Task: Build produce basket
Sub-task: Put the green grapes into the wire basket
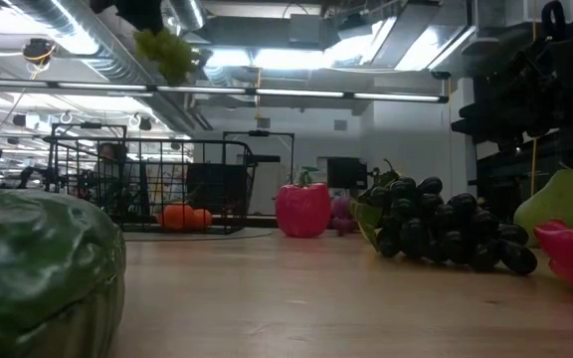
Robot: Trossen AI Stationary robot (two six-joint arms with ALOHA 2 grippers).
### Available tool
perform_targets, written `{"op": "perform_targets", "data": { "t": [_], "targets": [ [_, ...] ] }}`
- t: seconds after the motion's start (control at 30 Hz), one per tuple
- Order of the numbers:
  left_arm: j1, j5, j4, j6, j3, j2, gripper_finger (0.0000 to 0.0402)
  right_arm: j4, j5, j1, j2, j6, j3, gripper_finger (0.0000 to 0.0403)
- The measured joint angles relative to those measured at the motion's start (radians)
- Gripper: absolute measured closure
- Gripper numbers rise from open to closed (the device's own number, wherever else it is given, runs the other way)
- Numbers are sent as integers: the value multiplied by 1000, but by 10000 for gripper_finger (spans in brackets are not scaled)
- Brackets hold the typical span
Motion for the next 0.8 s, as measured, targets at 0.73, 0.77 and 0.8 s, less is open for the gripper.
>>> {"op": "perform_targets", "data": {
  "t": [0.73, 0.77, 0.8],
  "targets": [
    [81, -56, -52, 6, 0, 12, 363, 0, -1, 0, 4, 3, 0, 219],
    [81, -56, -55, 6, 0, 19, 362, 0, -1, 0, 4, 3, 0, 219],
    [81, -54, -56, 6, 0, 25, 362, 0, -1, 0, 4, 3, 0, 219]
  ]
}}
